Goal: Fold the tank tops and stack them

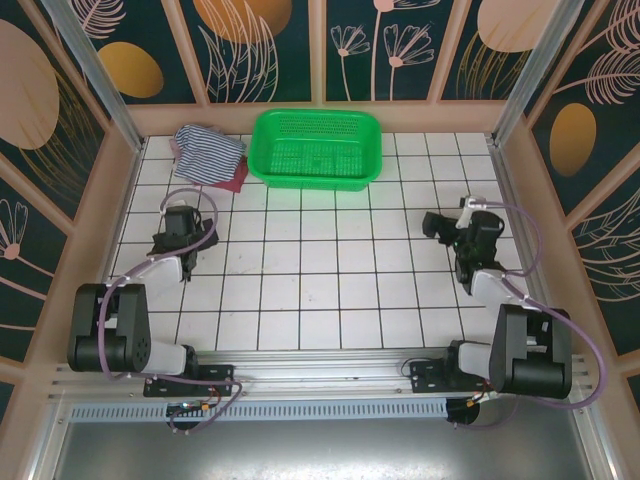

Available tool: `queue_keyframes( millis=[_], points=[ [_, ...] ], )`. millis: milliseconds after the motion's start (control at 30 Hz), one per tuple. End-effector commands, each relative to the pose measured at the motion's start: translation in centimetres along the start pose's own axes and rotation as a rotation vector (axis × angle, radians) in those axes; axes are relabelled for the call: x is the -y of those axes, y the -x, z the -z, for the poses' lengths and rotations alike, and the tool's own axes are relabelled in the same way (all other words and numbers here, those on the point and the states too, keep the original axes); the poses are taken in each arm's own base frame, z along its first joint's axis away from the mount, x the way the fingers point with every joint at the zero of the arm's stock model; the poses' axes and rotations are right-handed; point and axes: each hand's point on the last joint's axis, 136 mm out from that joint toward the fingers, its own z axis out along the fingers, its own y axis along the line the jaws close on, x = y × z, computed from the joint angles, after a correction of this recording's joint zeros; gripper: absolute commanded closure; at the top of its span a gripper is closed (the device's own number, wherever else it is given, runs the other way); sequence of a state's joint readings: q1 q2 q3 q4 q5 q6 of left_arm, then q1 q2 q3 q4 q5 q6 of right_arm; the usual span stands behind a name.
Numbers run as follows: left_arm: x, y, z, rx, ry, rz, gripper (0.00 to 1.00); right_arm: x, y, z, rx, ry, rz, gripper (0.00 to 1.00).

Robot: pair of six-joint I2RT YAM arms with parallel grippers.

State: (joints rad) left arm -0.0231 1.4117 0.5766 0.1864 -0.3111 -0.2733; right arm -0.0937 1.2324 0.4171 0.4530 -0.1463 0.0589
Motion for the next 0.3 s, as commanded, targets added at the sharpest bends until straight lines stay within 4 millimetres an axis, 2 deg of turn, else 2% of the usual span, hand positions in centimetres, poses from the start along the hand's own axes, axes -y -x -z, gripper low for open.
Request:
queue_keyframes(
  millis=[0,67,267],
  points=[
    [-0.7,4.8,0.3,0.225,0.060,0.089,0.01,0.5,3.9,1.1,0.224,-0.018,0.058,0.01],
    [-0.5,4.3,0.1,0.240,0.045,0.089,0.01,0.8,3.1,0.8,0.223,-0.015,0.050,0.01],
    [1.3,4.4,-0.6,0.258,-0.046,0.062,0.01,0.7,2.5,0.0,0.240,0.015,0.044,0.01]
  ],
)
